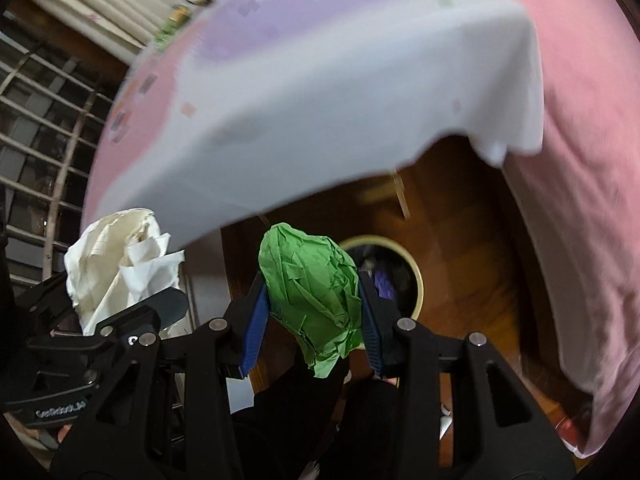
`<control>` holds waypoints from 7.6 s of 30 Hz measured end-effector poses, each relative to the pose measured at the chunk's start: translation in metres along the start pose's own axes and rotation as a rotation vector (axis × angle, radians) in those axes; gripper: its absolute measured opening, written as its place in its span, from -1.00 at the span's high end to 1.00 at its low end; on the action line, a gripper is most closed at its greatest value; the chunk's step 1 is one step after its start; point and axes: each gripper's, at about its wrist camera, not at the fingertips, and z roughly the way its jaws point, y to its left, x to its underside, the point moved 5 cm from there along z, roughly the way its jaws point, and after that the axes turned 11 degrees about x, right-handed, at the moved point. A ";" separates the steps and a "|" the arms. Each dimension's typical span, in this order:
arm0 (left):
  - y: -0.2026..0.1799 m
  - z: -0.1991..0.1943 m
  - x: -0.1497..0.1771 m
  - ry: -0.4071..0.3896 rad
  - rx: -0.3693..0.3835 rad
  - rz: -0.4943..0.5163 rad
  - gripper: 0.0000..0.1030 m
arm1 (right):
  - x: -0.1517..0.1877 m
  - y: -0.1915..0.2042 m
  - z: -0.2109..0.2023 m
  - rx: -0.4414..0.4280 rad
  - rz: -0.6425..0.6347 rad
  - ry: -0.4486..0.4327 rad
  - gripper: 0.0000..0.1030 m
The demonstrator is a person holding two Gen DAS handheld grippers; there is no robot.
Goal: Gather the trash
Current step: 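Carry the white and green papers down over the bin, then open both grippers to drop the papers into the bin, then raise both tools back toward the table, then grasp the green snack bag with left while right grasps the patterned wrapper, then carry the snack bag and wrapper down over the bin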
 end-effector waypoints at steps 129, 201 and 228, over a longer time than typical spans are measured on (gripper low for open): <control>0.386 -0.010 -0.483 -0.047 -0.113 0.024 -0.78 | -0.564 0.318 0.091 0.119 -0.183 -0.200 -0.21; -0.017 -0.154 -0.124 -0.287 -0.026 0.033 0.47 | -0.122 0.059 -0.158 -0.138 -0.204 -0.281 0.31; 0.004 0.139 0.045 0.136 0.012 0.105 0.47 | 0.059 -0.043 0.123 0.006 0.105 0.075 0.30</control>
